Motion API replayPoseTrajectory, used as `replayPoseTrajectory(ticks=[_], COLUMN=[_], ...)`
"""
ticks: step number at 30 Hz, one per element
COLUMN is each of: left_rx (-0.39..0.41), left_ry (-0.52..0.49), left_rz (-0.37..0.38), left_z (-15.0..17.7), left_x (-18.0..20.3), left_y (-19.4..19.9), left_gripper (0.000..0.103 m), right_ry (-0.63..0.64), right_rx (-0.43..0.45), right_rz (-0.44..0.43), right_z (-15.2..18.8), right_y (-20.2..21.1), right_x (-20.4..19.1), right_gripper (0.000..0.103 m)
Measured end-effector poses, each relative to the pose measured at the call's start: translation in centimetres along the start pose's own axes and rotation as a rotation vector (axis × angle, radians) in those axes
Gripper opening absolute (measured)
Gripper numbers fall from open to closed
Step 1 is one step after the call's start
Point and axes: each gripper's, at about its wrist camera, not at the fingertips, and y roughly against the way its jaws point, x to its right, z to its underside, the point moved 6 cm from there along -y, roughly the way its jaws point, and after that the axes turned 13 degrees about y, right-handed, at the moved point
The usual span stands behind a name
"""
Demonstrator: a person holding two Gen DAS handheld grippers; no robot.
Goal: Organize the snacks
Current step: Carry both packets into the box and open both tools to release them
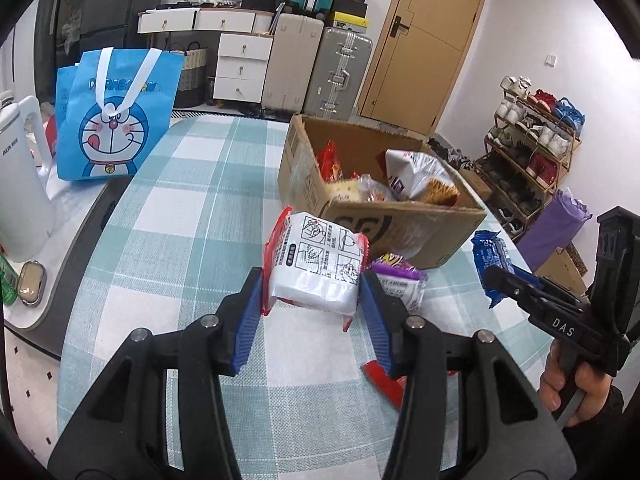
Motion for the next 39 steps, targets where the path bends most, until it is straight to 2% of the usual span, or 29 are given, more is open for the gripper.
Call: replayPoseTrajectory(ticks=[10,20,32,39], left_rx=[0.034,0.045,0.04,0.022], left_ry=[-0.016,-0.059,-0.097,-0.099], left_rz=[0.022,0.039,0.027,0.012], left_z=[-2.2,-3.7,-5.6,-6.0], left_x=[1.9,4.7,7.0,7.3], left_y=[0.9,-0.1,-3.4,-5.7], left_gripper=[0.045,0.045,0.045,0.045], right_ry=[0.016,0.023,-0.002,-0.027], right_rx=[0.052,0.079,0.098,0.077], right_rz=[-0.006,-0.024,-0.01,-0.016], right_z=[-3.1,-6.1,-8.2,-8.3], right_y=[1.3,0.6,-1.5,-3.7], right_x=[-0.4,-0.6,0.2,1.2], right_gripper=[0.045,0.045,0.045,0.045])
